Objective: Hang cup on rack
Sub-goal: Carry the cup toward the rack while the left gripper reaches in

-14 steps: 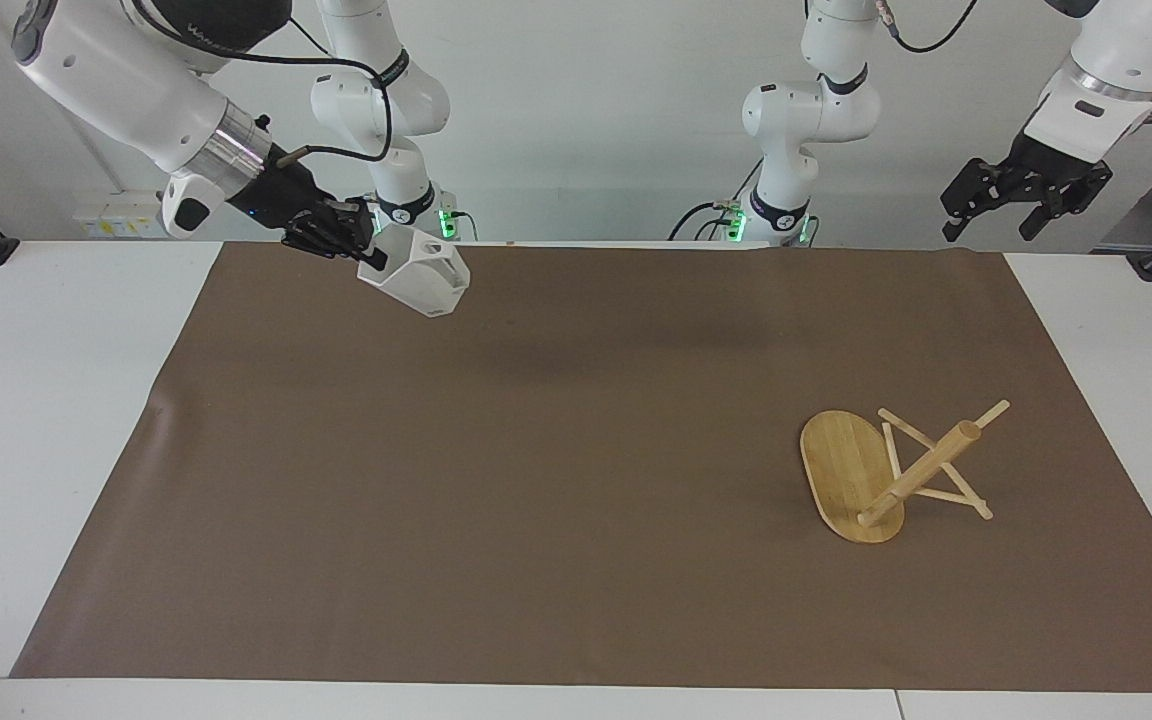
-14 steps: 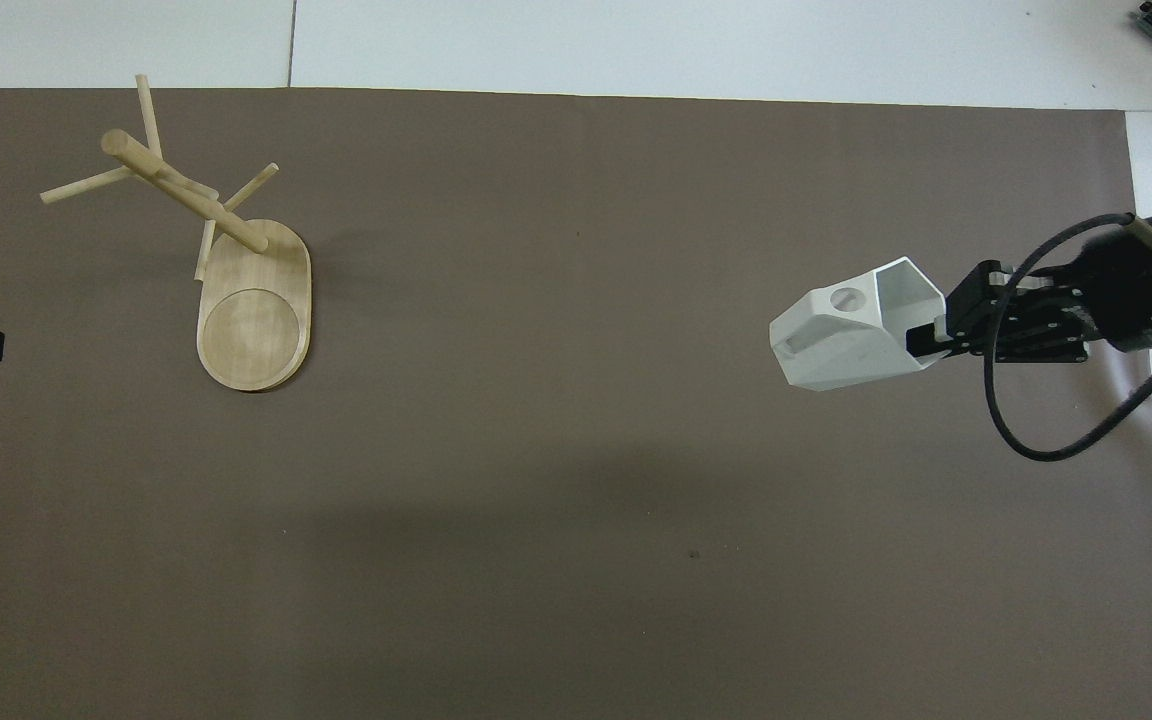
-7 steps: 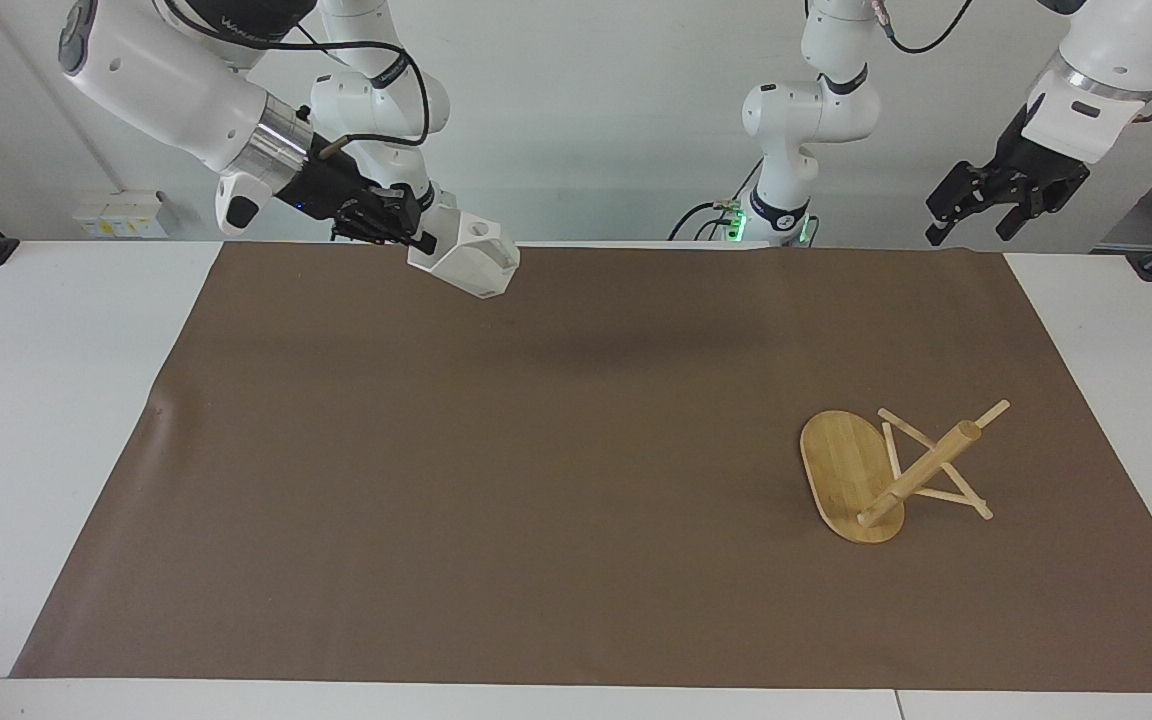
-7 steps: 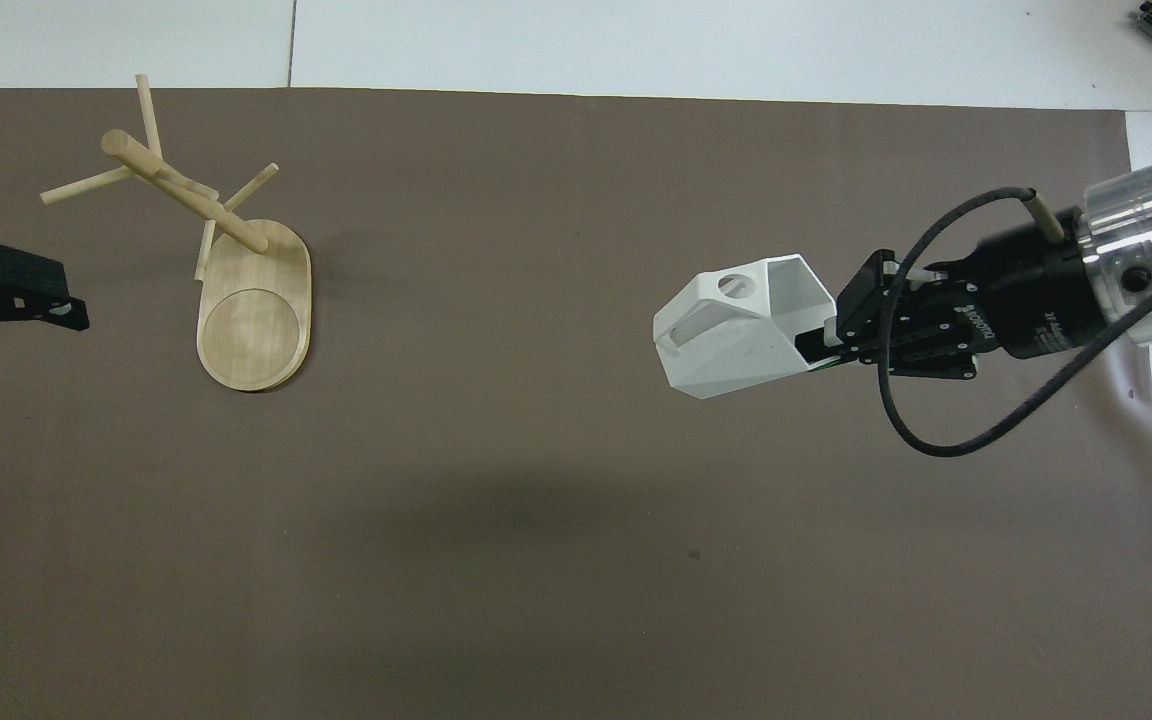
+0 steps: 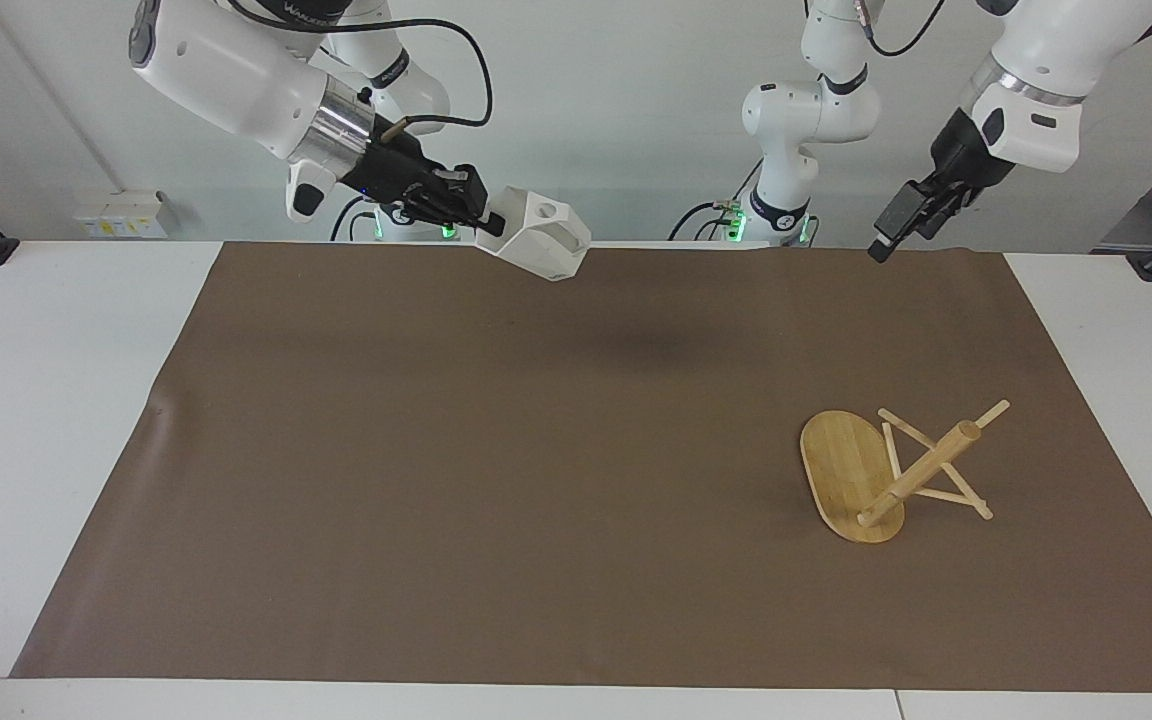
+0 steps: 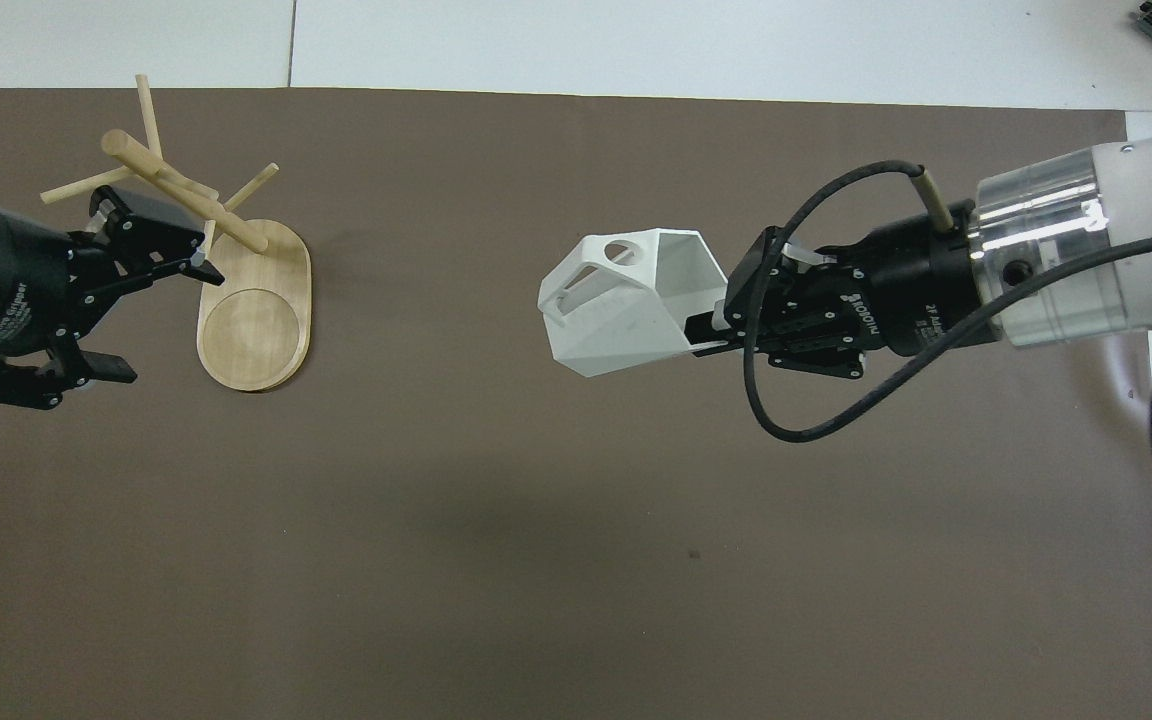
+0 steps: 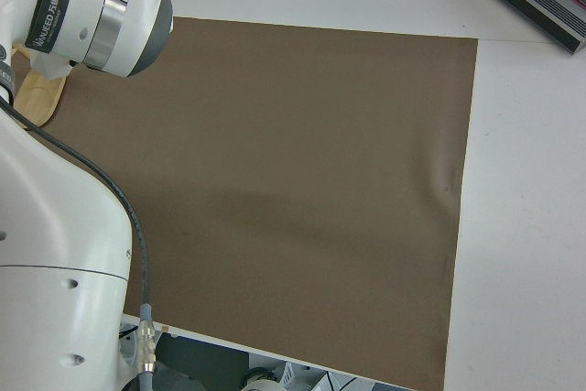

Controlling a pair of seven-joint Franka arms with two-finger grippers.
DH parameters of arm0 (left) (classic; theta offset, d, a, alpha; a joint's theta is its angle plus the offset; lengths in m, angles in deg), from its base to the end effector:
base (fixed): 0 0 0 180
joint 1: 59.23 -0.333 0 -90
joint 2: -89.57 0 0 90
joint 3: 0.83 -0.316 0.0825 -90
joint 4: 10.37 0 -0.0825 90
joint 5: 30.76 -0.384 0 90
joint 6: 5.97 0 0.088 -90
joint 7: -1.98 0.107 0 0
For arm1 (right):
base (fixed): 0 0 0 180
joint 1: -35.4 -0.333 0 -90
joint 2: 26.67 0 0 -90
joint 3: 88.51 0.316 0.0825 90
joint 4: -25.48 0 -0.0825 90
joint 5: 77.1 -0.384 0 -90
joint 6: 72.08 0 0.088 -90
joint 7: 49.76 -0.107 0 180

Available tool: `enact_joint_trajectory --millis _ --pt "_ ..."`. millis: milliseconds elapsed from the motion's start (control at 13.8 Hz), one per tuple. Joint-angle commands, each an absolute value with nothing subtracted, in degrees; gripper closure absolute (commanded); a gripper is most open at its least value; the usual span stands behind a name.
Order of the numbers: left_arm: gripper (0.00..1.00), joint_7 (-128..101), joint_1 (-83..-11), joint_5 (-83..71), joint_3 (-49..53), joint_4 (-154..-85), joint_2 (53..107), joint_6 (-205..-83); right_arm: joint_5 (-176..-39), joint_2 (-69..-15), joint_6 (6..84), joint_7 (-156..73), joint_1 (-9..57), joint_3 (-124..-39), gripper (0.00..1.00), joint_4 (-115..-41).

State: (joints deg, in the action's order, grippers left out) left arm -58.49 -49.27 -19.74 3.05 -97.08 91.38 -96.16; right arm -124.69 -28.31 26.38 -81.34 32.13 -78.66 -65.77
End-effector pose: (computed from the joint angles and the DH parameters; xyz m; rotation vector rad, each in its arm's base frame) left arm 0.5241 -0.1509 0.6712 2.6992 1.1500 -0.0611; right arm 0.5482 0.1966 0.6424 -2.2736 0.4723 0.2854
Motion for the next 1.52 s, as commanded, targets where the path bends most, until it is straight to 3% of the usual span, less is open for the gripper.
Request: enact_joint_trajectory --millis 0,651,1231,1448 --pt "0.00 -72.1 -46.8 -16.9 2.5 -100.7 93.2 -101.1 -128.8 -26.3 31.2 -84.6 30.6 -78.6 1.00 -68.8" --pt "0.00 -99.5 -46.7 -9.1 5.5 -104.0 94.0 -108.6 -139.2 -24.6 52.4 -92.0 22.1 -78.5 1.00 -74.7" --pt "0.00 -102.1 -47.8 -3.4 5.3 -101.2 92.6 -108.1 -139.1 -25.0 53.2 -91.2 19.1 -78.3 1.00 -75.7" --pt "0.00 -102.1 -47.8 -1.6 5.1 -98.7 89.3 -103.4 -139.1 -24.8 52.5 -91.2 19.1 -78.3 1.00 -76.0"
